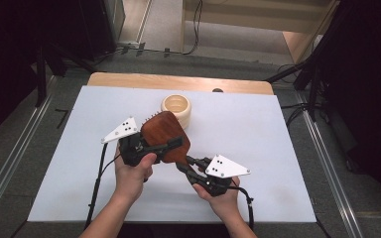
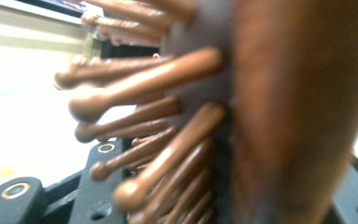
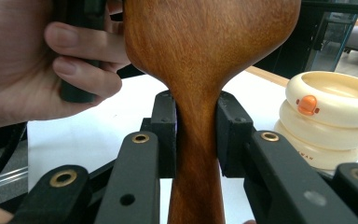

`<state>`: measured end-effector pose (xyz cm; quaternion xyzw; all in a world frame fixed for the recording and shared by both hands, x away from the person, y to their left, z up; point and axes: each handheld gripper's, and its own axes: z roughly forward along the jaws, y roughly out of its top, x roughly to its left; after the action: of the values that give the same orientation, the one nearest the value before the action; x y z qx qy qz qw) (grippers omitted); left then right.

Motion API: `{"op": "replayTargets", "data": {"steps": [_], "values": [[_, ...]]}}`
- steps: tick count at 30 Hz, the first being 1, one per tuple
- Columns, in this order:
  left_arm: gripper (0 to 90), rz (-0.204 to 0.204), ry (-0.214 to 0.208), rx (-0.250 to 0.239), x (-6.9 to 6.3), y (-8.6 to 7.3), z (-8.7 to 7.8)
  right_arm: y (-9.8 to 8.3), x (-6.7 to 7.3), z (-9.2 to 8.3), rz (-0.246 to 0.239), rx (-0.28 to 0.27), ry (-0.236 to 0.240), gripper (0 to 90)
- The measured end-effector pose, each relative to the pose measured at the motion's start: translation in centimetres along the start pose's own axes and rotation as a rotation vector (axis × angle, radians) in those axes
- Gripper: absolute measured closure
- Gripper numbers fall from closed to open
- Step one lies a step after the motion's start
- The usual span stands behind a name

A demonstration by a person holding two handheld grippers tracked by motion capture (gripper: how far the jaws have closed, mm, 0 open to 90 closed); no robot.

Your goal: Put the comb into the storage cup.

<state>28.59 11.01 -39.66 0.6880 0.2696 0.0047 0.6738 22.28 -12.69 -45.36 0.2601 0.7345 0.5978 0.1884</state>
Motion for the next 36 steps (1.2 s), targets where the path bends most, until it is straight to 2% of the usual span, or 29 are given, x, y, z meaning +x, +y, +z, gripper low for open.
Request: {"op": "replayTargets", "data": {"steps": [3,6,8,11,12,13,15,18,20,22,23,28,36], "values": [[51.0,0.002,0.002,0.008,0.0,0.1,-0.1,-0.1,-0.2,0.2,0.004,-0.003,0.008,70.1],[52.1,0.031,0.019,0.011,-0.3,0.3,-0.1,-0.2,-0.3,0.5,-0.003,-0.008,-0.005,67.9],[52.7,0.055,0.036,0.015,-0.4,0.5,-0.2,-0.3,-0.5,0.5,-0.009,-0.025,-0.019,60.2],[52.9,0.048,0.041,0.006,-0.2,0.9,-0.5,-0.3,-0.8,0.4,0.013,-0.019,-0.029,48.2],[53.0,0.054,0.045,0.007,-0.1,1.0,-0.6,-0.3,-1.1,0.2,0.044,-0.001,-0.031,37.7],[53.0,0.058,0.048,0.005,-0.1,1.1,-0.6,-0.3,-1.1,0.2,0.044,-0.001,-0.031,37.7],[53.1,0.064,0.055,0.005,0.0,1.3,-0.8,-0.2,-1.3,-0.2,0.058,0.009,-0.052,30.9],[53.0,0.065,0.065,-0.002,0.2,1.5,-1.0,-0.3,-1.8,-0.7,0.081,0.016,-0.072,19.7],[53.1,0.067,0.077,-0.006,0.3,1.7,-1.1,-0.5,-2.2,-1.0,0.086,0.024,-0.088,8.6],[53.0,0.068,0.082,-0.010,0.5,1.8,-1.2,-0.7,-2.6,-1.4,0.104,0.016,-0.100,5.8],[53.0,0.068,0.083,-0.008,0.6,1.9,-1.3,-0.8,-2.8,-1.7,0.113,0.010,-0.106,0.0],[53.1,0.070,0.096,-0.014,1.1,2.3,-1.4,-1.5,-3.8,-2.7,0.147,0.003,-0.141,0.0],[53.1,0.073,0.110,-0.024,1.7,2.9,-1.5,-3.1,-5.1,-4.8,0.133,0.007,-0.209,0.0]]}}
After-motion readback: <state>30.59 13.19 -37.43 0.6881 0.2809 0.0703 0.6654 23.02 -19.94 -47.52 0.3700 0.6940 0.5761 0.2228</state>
